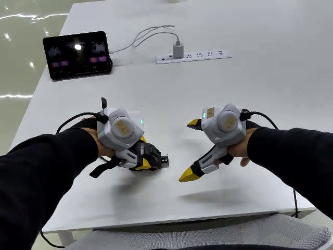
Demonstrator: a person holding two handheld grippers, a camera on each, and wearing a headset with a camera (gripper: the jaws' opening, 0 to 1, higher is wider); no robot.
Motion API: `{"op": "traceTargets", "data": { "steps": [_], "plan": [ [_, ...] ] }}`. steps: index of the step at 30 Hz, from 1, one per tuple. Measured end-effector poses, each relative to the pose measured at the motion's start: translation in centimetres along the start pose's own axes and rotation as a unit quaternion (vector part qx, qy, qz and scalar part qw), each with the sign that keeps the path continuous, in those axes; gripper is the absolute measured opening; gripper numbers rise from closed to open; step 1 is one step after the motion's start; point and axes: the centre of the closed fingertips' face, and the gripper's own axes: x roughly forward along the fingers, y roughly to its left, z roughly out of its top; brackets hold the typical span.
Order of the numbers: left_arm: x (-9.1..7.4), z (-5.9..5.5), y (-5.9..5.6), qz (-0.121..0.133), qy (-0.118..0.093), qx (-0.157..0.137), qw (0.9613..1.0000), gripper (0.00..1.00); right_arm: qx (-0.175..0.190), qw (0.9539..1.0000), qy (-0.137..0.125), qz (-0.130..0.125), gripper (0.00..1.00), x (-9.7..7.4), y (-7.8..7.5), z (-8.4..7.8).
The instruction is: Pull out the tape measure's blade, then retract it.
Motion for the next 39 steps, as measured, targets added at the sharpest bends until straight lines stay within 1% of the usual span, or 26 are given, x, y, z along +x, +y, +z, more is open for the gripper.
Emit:
{"op": "traceTargets", "data": {
  "steps": [5, 7, 9, 11, 14, 18, 19, 22, 24, 27, 32, 34, 39],
  "plan": [
    [0.0, 0.0, -0.1, 0.001, -0.003, -0.001, 1.0, 0.31, -0.006, 0.9999, -0.003, 0.011, 0.99, 0.7, 0.3, 0.9],
    [0.0, 0.0, -0.1, 0.002, -0.004, 0.0, 1.0, 0.31, -0.007, 0.9999, -0.003, 0.014, 0.99, 1.1, 0.4, 1.1],
    [0.0, 0.0, 0.0, 0.004, -0.005, 0.0, 1.0, 0.31, -0.003, 0.9998, -0.003, 0.017, 0.98, 1.5, 0.5, 0.9],
    [0.0, 0.0, 0.0, 0.005, -0.005, 0.0, 1.0, 0.31, -0.008, 0.9998, -0.003, 0.018, 0.88, 1.8, 0.5, 0.7],
    [0.0, 0.0, 0.0, 0.007, -0.004, 0.001, 1.0, 0.31, 0.002, 0.9998, -0.005, 0.02, 0.89, 2.2, 0.5, 0.7],
    [0.0, 0.0, 0.0, 0.008, -0.007, 0.001, 0.9999, 0.31, -0.011, 0.9996, -0.008, 0.024, 0.75, 2.4, 0.7, 0.9],
    [0.0, 0.0, 0.0, 0.008, -0.008, 0.002, 0.9999, 0.31, -0.012, 0.9994, -0.01, 0.03, 0.73, 2.5, 0.9, 1.0],
    [0.0, 0.0, -0.1, 0.008, -0.007, 0.002, 0.9999, 0.31, -0.027, 0.999, -0.005, 0.036, 0.62, 2.6, 1.0, 1.0],
    [0.0, 0.0, -0.1, 0.008, -0.007, 0.002, 0.9999, 0.31, -0.029, 0.9988, -0.002, 0.04, 0.57, 2.9, 1.1, 1.0],
    [0.0, 0.0, -0.1, 0.008, -0.006, 0.002, 1.0, 0.31, -0.045, 0.9981, 0.013, 0.04, 0.49, 3.4, 1.2, 0.4],
    [-0.1, 0.0, -0.1, 0.007, -0.007, 0.001, 1.0, 0.31, -0.05, 0.9974, 0.023, 0.047, 0.46, 3.8, 1.5, 0.1],
    [-0.1, 0.0, -0.1, 0.007, -0.007, 0.0, 0.9999, 0.31, -0.05, 0.9973, 0.022, 0.049, 0.46, 3.9, 1.6, 0.1],
    [0.0, -0.1, -0.2, 0.006, -0.008, 0.0, 1.0, 0.32, -0.048, 0.9974, 0.023, 0.048, 0.42, 4.4, 1.6, 0.2]
  ]
}}
